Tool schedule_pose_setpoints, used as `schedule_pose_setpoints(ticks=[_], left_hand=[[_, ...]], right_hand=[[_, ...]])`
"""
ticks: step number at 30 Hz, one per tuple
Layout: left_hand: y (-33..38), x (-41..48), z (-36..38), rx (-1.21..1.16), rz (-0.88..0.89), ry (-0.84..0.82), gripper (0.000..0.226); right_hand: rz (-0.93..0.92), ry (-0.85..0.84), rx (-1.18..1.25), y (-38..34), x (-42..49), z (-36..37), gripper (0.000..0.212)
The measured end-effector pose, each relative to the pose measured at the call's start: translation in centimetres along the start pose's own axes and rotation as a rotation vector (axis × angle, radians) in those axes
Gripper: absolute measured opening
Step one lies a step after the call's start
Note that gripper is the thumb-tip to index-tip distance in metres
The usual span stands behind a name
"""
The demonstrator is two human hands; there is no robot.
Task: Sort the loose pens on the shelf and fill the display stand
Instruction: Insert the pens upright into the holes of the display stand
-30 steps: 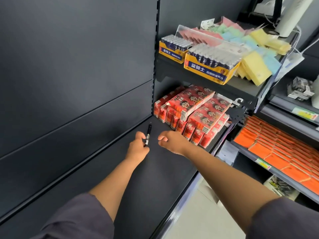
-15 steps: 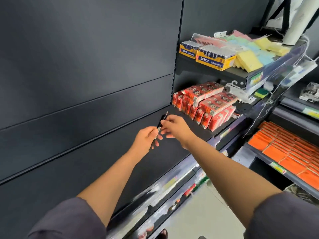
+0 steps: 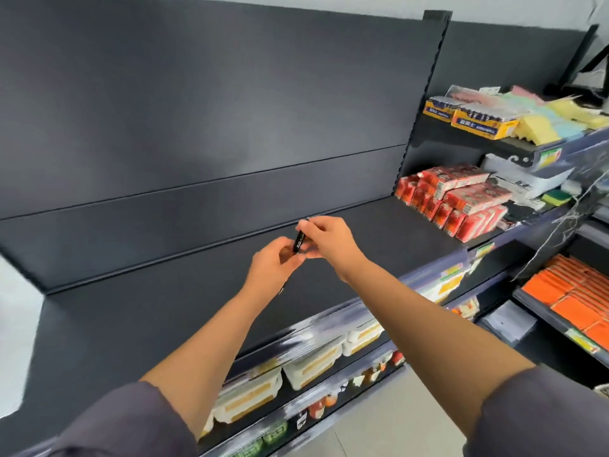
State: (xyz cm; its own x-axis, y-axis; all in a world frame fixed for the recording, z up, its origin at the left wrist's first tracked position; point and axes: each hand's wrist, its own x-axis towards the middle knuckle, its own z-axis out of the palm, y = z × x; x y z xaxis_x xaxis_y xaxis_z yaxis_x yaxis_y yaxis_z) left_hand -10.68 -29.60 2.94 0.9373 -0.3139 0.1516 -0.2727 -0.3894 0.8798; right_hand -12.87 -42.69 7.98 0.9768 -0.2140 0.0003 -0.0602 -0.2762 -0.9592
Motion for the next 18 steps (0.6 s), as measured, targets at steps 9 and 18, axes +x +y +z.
schedule_pose_setpoints(ticks=[9,18], left_hand=[[-7.7,-11.4,-19.1,0.157,-0.002,0.163,0.008],[-10.8,-21.6,-32.3,0.207,-0.055,0.414,0.006]], right_hand=[[-0.077,-0.11,0.071,-5.9,-7.7,20.7,0.011],[-0.264,-0.348,-0.043,-11.7,-12.9,34.5,0.012]])
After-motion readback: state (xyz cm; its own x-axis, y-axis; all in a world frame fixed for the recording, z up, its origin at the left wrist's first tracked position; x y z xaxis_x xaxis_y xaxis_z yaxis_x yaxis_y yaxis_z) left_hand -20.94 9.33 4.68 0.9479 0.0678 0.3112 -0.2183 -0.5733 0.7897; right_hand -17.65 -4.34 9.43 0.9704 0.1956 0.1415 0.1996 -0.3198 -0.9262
